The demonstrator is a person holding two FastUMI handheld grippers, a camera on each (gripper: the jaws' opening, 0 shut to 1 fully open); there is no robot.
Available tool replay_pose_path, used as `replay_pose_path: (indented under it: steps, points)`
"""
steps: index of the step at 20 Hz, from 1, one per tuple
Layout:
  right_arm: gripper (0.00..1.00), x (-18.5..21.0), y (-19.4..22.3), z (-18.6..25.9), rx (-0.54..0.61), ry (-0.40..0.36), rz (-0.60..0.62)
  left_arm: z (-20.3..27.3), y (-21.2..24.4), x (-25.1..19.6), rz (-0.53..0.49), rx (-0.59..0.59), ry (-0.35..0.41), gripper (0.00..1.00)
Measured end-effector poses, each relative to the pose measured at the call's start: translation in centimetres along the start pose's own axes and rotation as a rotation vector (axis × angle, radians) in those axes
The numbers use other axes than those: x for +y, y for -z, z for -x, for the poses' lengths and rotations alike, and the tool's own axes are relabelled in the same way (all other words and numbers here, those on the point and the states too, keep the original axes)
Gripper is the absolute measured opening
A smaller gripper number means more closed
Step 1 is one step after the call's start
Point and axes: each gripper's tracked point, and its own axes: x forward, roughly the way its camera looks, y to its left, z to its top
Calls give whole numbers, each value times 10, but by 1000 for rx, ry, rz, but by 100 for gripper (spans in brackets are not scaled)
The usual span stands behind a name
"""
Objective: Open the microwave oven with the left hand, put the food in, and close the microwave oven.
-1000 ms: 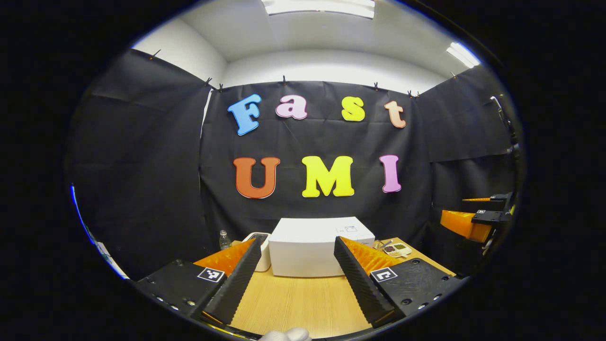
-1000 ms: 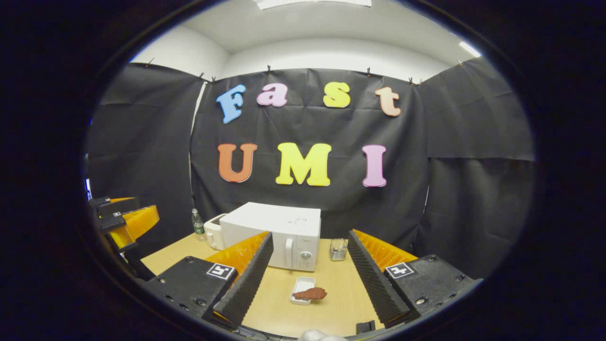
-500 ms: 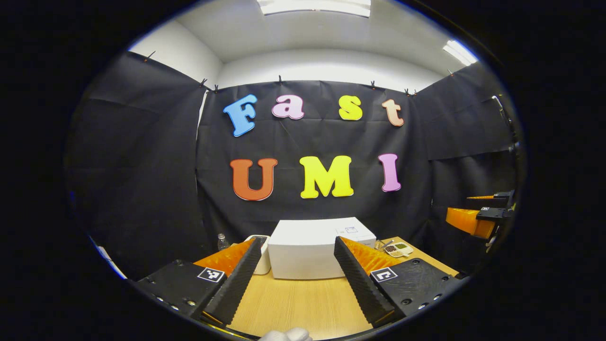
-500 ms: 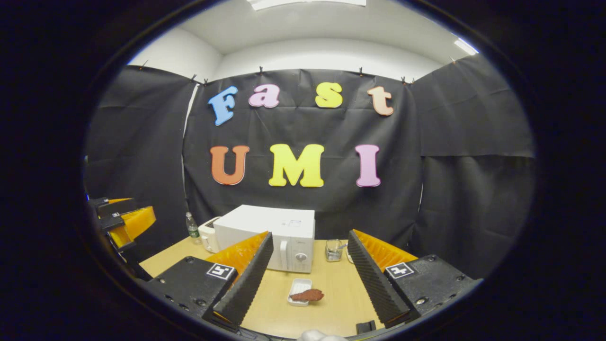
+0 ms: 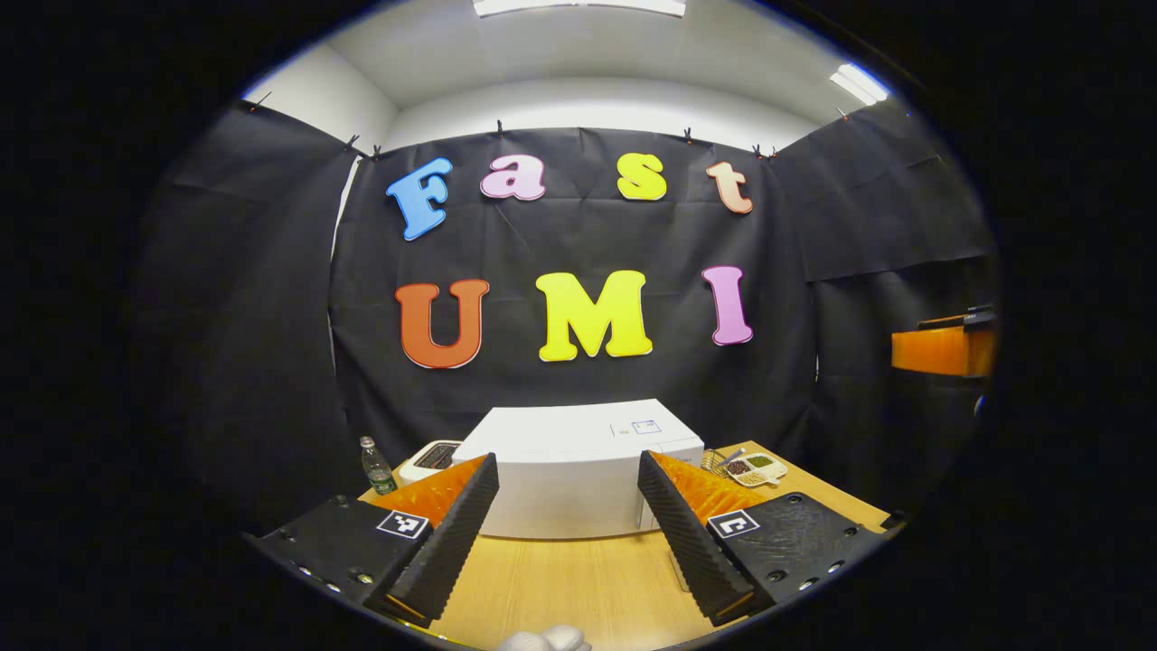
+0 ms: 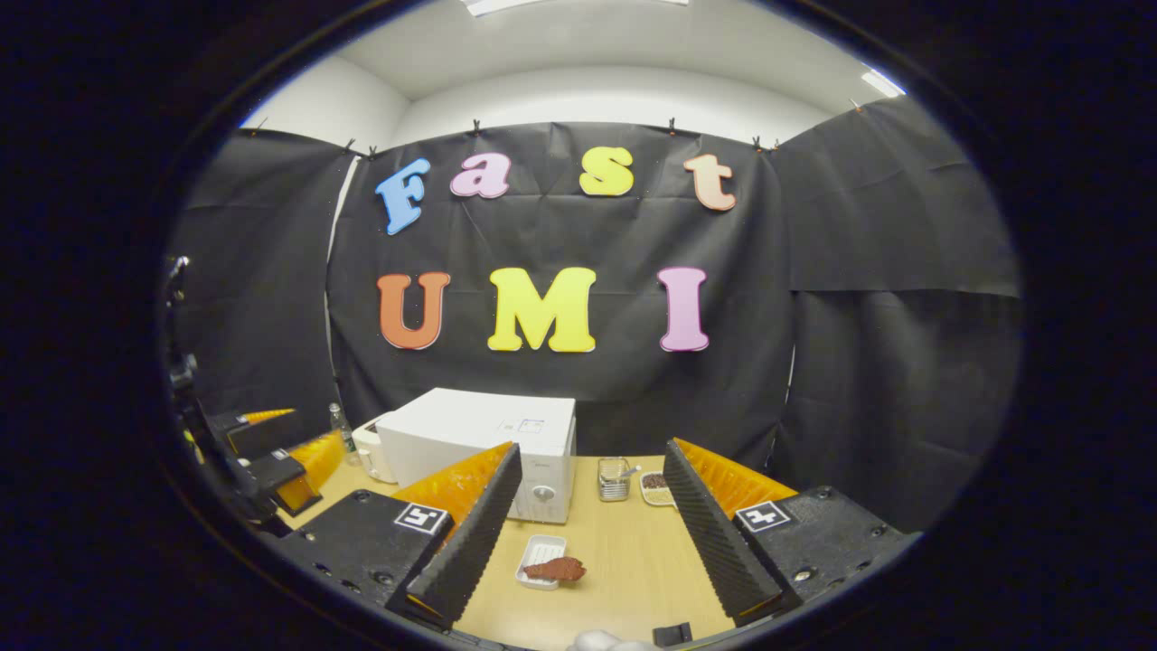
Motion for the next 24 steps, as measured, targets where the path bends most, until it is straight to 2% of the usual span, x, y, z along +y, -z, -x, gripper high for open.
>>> replay_pose_path:
  steps: [1, 2, 3, 4, 5, 6, 7, 8, 9, 10, 11, 12, 13, 14, 15, 19, 20, 21, 22, 23, 24]
  points:
    - [91, -10, -5, -7, -6, -1, 3, -14, 11, -12, 7, 3, 6, 96]
    - [100, -20, -8, -15, -11, -2, 6, -30, 24, -24, 6, 14, 12, 96]
    - [91, -29, -9, -22, -6, 0, 15, -47, 39, -36, 2, 20, 18, 96]
    - [100, -38, -10, -29, 2, 4, 26, -63, 55, -48, 1, 36, 28, 96]
    - [91, -47, -11, -36, 7, 12, 38, -80, 72, -59, 5, 50, 37, 96]
    - [91, -57, -13, -41, 9, 23, 52, -97, 86, -69, 16, 61, 46, 96]
    - [100, -65, -12, -45, 16, 34, 63, -114, 101, -77, 28, 76, 46, 97]
    - [90, -72, -11, -49, 23, 44, 73, -130, 111, -83, 39, 77, 44, 96]
    - [100, -79, -9, -52, 32, 53, 82, -147, 124, -87, 50, 90, 39, 96]
    - [90, -84, -6, -55, 45, 60, 90, -164, 135, -91, 56, 105, 34, 97]
    - [100, -89, -1, -57, 59, 65, 95, -180, 146, -92, 58, 116, 26, 97]
    - [100, -94, 2, -59, 71, 71, 101, -192, 157, -94, 60, 131, 18, 97]
    - [91, -100, 6, -61, 83, 80, 111, -202, 166, -97, 57, 144, 13, 97]
    - [91, -104, 10, -64, 93, 85, 120, -210, 172, -97, 50, 148, 7, 97]
    - [98, -107, 13, -66, 100, 85, 129, -218, 176, -98, 43, 148, 5, 97]
    - [99, -113, 31, -74, 150, 75, 78, -225, 184, -98, 21, 157, 2, 85]
    - [98, -113, 34, -76, 159, 73, 70, -223, 184, -95, 15, 157, -10, 84]
    - [98, -115, 37, -77, 165, 75, 67, -226, 186, -97, 10, 157, -13, 89]
    - [99, -115, 37, -78, 165, 76, 63, -224, 185, -96, -2, 154, -12, 66]
    - [99, -114, 37, -78, 164, 74, 63, -224, 188, -100, 3, 153, 9, 51]
    - [98, -111, 37, -79, 165, 67, 67, -223, 188, -109, 12, 154, 39, 47]
